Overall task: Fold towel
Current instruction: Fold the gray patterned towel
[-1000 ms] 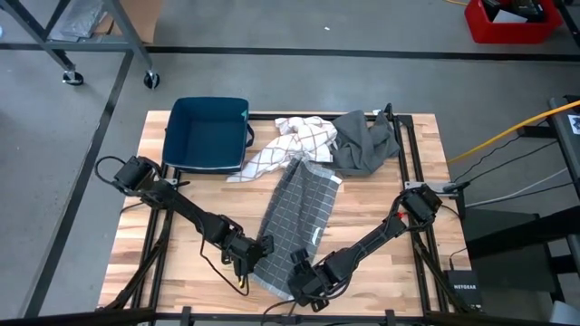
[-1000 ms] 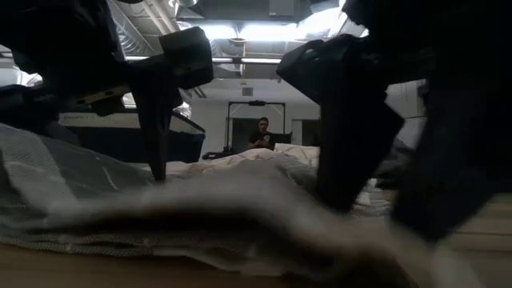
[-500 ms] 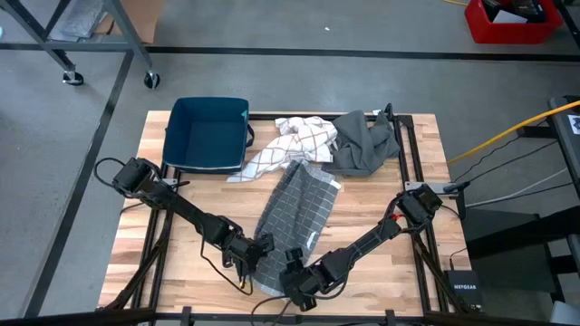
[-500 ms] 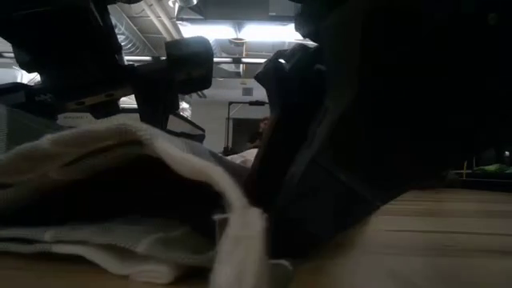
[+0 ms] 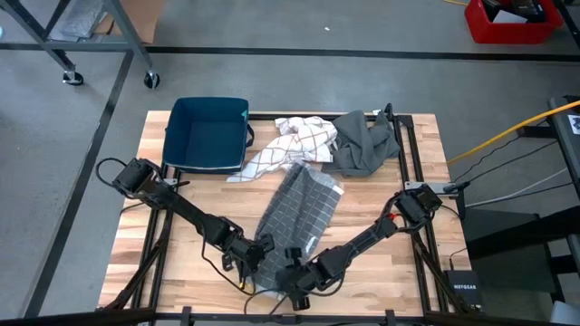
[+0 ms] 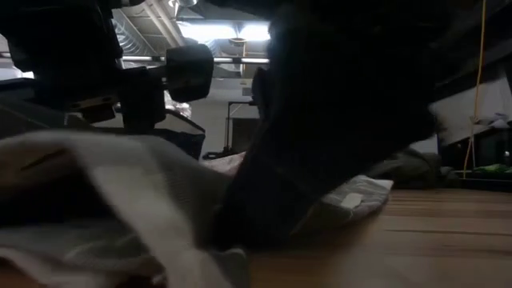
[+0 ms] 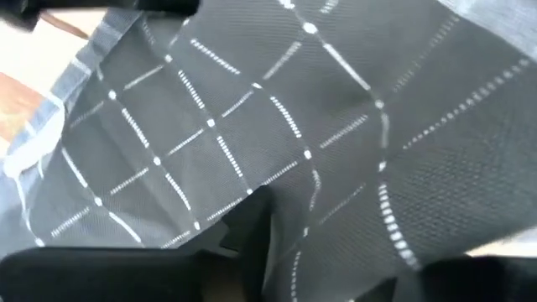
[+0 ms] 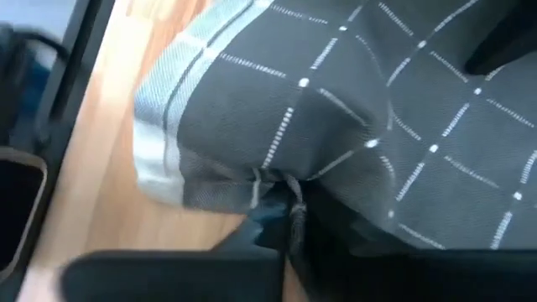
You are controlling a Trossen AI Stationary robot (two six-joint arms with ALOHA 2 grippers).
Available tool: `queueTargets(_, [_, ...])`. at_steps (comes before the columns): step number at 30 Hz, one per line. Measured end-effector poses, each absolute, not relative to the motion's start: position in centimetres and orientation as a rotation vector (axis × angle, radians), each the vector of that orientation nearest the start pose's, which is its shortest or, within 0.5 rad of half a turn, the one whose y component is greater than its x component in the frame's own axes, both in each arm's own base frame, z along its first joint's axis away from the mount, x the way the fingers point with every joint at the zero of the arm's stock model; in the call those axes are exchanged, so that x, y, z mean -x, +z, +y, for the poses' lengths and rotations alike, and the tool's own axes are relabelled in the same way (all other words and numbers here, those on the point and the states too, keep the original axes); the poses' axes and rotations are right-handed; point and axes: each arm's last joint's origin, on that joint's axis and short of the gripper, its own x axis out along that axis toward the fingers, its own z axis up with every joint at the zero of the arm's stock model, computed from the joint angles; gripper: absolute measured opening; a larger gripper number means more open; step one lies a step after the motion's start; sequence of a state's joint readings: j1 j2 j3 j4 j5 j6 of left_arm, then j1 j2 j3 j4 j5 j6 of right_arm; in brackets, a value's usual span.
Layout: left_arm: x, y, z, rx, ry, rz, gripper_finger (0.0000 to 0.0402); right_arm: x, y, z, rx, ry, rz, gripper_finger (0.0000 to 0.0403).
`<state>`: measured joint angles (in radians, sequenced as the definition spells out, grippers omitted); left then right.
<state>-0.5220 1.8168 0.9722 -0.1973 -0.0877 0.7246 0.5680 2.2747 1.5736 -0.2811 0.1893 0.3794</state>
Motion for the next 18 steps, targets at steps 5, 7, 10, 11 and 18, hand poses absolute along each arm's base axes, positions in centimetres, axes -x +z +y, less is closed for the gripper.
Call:
queueTargets(5, [-29.6,13.5,-16.8,-0.880,-0.711,0.854,0.0066,-40.3,11.4,25.1,-0.125,0.148,0.930,0.0014])
queueTargets(7, [-29.5,13.7,-16.8,-0.852,-0.696,0.858,0.0041,-40.4,11.5,25.3,-0.207,0.160,0.936,0.0008])
queueTargets(10, [-29.5,14.4,-16.8,-0.807,-0.671,0.844,0.0009,-40.4,11.6,25.9,-0.314,0.190,0.939,0.0007])
queueTargets(11, [-29.4,14.6,-16.8,-0.788,-0.663,0.836,0.0007,-40.3,11.6,26.1,-0.344,0.200,0.937,0.0007])
queueTargets(18, [-29.0,16.6,-16.8,-0.595,-0.684,0.816,0.0004,-40.2,12.8,28.2,-0.494,0.248,0.886,0.0004])
